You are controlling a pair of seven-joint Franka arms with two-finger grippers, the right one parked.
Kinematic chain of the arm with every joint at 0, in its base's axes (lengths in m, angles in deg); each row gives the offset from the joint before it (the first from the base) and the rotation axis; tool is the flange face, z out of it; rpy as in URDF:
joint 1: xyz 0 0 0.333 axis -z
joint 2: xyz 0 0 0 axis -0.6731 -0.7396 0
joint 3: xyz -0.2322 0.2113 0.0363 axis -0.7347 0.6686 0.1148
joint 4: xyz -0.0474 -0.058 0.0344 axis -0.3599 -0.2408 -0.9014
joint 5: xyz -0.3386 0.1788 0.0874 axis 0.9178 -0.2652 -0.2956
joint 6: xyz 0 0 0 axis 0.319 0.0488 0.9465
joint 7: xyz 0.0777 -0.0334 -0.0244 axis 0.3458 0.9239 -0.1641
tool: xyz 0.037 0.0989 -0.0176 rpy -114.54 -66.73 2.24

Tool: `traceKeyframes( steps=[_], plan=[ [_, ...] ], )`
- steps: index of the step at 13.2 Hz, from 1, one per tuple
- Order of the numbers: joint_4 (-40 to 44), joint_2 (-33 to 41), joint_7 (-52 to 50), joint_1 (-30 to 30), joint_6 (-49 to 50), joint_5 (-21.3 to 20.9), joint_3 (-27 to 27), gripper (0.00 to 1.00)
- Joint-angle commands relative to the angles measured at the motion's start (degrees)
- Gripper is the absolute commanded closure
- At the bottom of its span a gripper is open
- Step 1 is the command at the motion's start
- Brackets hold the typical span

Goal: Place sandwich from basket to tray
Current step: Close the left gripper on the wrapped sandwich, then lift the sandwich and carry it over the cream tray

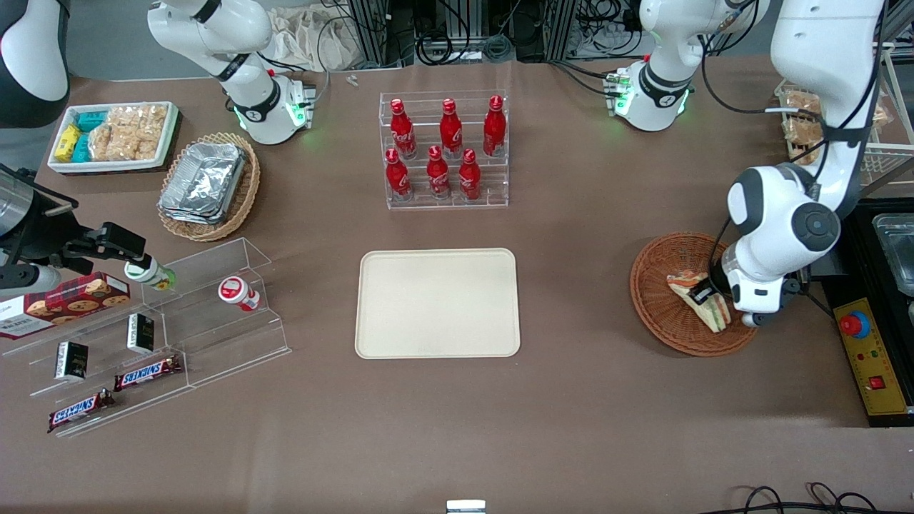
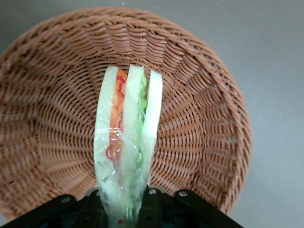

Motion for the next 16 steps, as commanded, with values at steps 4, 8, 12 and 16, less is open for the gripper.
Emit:
traceKeyframes(
  steps=[4,8,12,16],
  plan=[
    [15.2,5.7,2.4,0.5,23.0,-0.1,-1.2,1.00],
    [31.3,4.9,2.6,0.5,38.2,0.1,-5.3,1.00],
    [34.1,3.2,1.5,1.6,38.7,0.1,-12.5,1.00],
    [36.8,-2.8,1.6,6.1,37.6,0.1,-15.3,1.00]
  ],
)
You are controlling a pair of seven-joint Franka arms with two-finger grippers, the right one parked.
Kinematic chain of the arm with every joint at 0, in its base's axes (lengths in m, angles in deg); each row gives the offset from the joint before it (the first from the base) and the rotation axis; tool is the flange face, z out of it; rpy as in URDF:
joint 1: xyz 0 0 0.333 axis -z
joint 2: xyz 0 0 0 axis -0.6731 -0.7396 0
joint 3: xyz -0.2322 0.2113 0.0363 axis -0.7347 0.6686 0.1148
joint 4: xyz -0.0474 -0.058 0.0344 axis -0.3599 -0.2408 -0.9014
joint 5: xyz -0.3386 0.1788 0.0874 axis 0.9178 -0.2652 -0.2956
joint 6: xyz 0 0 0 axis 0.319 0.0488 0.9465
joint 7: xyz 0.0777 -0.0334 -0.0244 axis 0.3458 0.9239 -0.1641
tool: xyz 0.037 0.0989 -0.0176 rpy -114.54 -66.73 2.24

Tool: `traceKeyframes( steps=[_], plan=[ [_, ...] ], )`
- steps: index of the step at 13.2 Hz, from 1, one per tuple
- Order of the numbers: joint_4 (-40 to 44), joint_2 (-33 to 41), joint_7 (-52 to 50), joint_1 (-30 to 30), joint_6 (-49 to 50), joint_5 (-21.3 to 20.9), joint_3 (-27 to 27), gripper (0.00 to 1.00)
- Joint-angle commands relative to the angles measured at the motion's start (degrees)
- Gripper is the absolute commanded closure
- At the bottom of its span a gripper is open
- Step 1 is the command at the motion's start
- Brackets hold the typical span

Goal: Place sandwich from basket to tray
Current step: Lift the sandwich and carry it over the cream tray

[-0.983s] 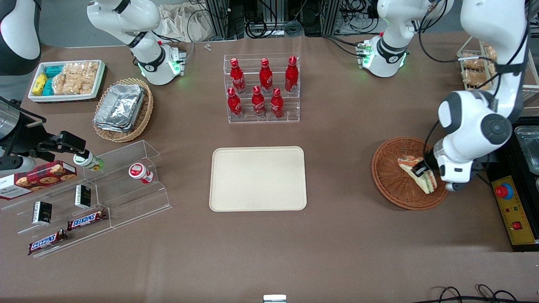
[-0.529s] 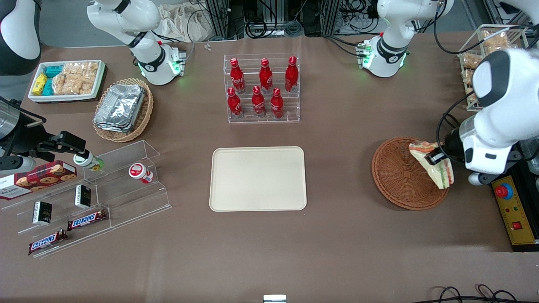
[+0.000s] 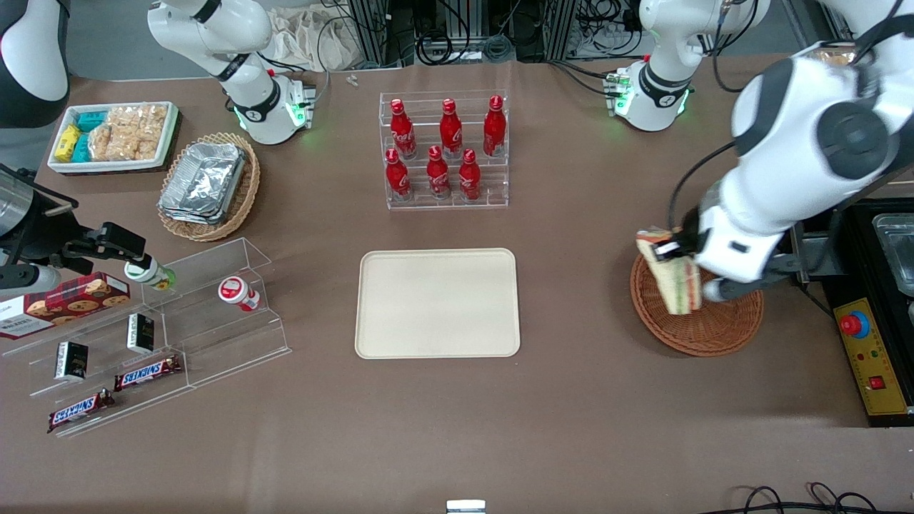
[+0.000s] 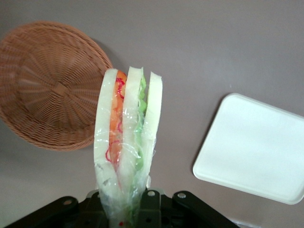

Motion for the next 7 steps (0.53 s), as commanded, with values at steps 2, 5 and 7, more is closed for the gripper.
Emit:
traceKeyframes(
  steps=[2,5,7],
  plan=[
    [7.3,-9.5,-0.3,5.9,-1.4,0.0,-0.3,1.00],
    [8.1,-16.7,-0.1,10.7,-8.9,-0.4,-0.3,1.00],
    [8.1,-20.7,0.1,12.9,-13.3,-3.4,-0.3,1.00]
  ],
)
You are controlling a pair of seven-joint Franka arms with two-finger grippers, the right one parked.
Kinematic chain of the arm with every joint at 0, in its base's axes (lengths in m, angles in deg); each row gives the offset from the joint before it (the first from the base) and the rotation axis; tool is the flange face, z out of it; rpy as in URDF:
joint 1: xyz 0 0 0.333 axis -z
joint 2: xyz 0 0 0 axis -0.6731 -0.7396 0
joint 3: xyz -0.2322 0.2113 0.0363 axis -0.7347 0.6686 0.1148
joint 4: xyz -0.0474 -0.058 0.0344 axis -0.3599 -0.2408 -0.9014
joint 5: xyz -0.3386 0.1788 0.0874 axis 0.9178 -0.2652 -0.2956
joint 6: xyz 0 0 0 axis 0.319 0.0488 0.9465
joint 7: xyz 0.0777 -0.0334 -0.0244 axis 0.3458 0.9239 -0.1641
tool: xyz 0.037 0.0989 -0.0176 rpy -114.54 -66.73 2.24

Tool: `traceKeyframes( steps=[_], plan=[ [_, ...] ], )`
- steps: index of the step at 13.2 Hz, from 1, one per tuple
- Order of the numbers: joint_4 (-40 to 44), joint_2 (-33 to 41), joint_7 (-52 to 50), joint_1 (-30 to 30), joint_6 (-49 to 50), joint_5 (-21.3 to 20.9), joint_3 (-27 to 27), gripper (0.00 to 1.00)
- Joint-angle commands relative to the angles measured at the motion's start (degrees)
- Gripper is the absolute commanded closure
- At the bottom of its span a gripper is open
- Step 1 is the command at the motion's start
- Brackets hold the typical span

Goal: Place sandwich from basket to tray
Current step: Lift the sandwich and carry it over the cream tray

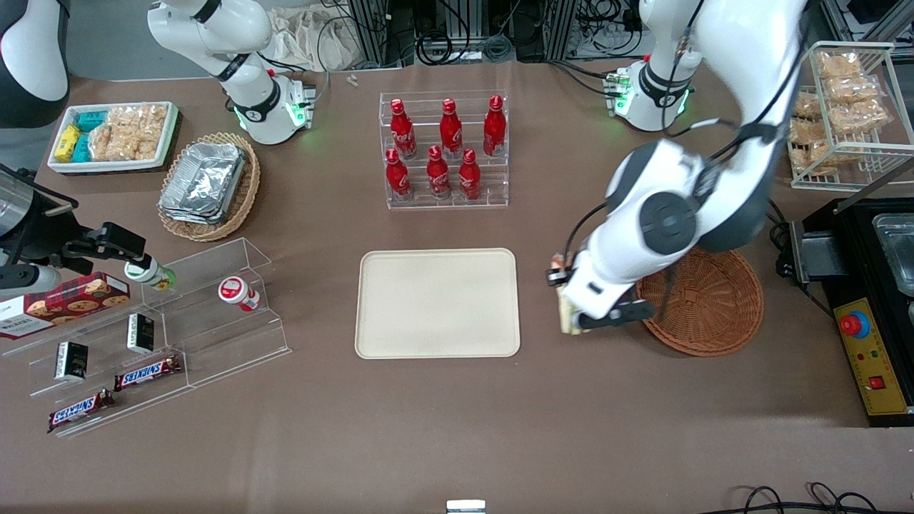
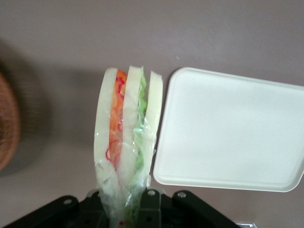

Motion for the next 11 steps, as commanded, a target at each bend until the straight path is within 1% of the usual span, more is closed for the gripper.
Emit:
traceKeyframes(
  steps=[1,3,11],
  plan=[
    [3.4,-5.8,0.1,3.4,-3.0,-3.6,0.3,1.00],
    [5.0,-9.2,-0.2,6.8,-3.9,-4.3,0.4,1.00],
    [5.0,-15.4,-0.3,9.5,-11.2,-4.3,0.4,0.99]
  ],
)
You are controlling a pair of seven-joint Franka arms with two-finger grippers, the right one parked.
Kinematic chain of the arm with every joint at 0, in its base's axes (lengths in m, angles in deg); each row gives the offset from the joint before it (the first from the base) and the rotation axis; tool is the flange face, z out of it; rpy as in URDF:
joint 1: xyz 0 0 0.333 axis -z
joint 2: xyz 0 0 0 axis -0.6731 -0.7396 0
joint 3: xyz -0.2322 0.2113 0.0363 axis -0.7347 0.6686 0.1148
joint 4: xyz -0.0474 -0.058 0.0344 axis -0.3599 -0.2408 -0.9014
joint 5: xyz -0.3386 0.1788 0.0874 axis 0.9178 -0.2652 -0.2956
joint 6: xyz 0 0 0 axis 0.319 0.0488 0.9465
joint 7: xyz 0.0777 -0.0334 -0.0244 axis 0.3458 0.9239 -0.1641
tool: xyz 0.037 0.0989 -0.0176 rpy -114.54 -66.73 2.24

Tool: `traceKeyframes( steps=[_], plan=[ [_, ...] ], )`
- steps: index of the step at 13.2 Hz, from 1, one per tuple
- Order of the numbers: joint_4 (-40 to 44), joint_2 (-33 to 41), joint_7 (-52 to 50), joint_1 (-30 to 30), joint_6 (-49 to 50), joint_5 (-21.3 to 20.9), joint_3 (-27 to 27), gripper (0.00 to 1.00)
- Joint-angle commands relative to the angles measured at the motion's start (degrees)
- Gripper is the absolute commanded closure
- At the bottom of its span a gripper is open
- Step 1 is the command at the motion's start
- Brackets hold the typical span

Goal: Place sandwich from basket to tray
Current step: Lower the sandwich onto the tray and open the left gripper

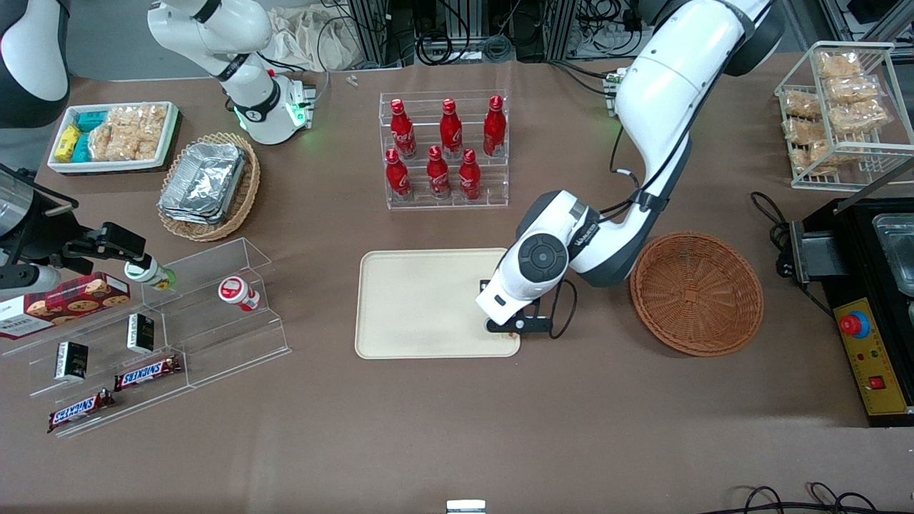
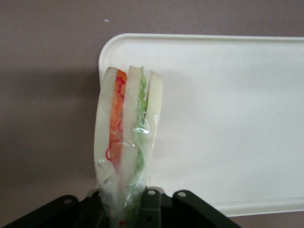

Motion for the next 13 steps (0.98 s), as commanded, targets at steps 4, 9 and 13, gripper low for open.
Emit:
traceKeyframes(
  steps=[4,9,13],
  plan=[
    [1.9,-4.0,-2.7,2.2,-4.4,-0.9,0.5,0.96],
    [2.0,-4.2,-5.9,2.1,-4.8,-1.1,0.5,0.00],
    [1.7,-1.1,-6.5,1.4,-3.7,-4.7,0.6,0.00]
  ],
)
